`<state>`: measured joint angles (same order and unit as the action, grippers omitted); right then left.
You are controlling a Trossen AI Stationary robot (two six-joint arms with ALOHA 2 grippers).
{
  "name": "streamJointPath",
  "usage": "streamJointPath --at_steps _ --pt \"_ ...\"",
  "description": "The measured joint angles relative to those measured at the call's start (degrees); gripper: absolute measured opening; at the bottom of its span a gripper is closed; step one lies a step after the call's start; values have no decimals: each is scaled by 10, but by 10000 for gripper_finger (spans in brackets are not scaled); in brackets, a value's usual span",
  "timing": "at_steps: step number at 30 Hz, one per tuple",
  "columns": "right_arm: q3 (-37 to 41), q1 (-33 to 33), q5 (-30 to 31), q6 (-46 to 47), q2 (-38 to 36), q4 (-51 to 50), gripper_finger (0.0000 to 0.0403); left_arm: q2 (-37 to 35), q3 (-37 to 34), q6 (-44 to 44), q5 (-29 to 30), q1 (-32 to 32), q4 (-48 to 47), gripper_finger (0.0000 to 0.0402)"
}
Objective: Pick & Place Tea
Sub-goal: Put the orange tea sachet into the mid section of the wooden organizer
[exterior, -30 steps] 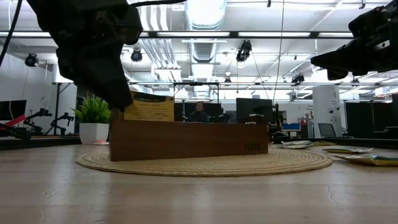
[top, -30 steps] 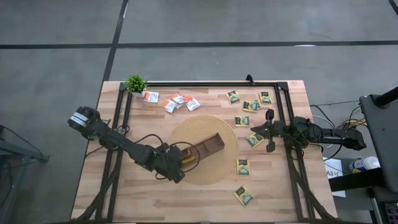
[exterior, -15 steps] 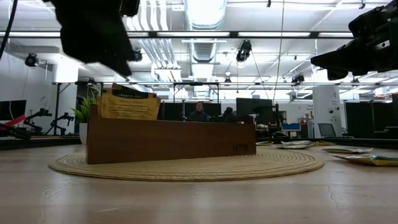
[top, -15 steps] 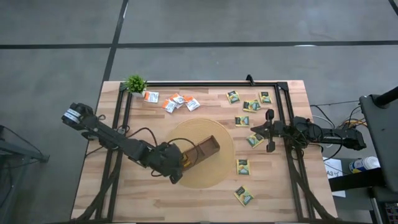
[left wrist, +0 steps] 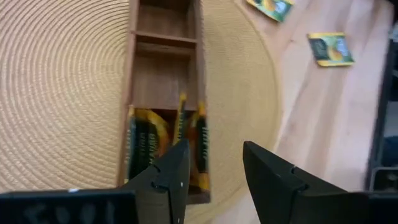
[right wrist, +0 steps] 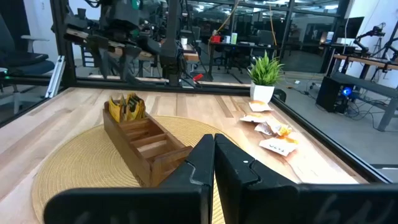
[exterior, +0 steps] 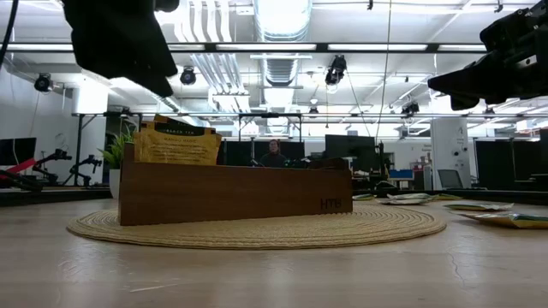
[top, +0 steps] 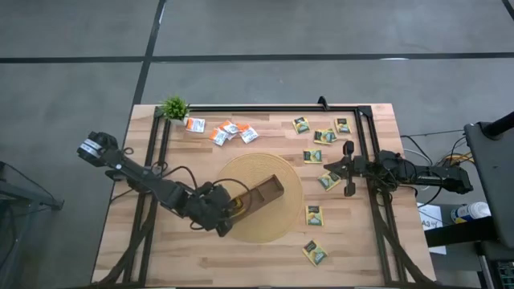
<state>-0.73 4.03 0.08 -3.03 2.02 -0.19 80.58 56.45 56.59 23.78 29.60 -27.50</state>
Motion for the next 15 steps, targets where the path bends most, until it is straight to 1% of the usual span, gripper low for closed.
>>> streamJointPath --at_steps 3,6,12,15 --pt "0 0 0 0 0 0 9 -1 1 -7 34 8 -10 144" --pt "0 0 0 0 0 0 9 -2 1 -7 89 7 -28 144" --pt "0 0 0 0 0 0 9 -2 -12 -17 254 7 -43 144" --pt "0 0 0 0 0 0 9 -2 -19 -44 329 7 -46 144"
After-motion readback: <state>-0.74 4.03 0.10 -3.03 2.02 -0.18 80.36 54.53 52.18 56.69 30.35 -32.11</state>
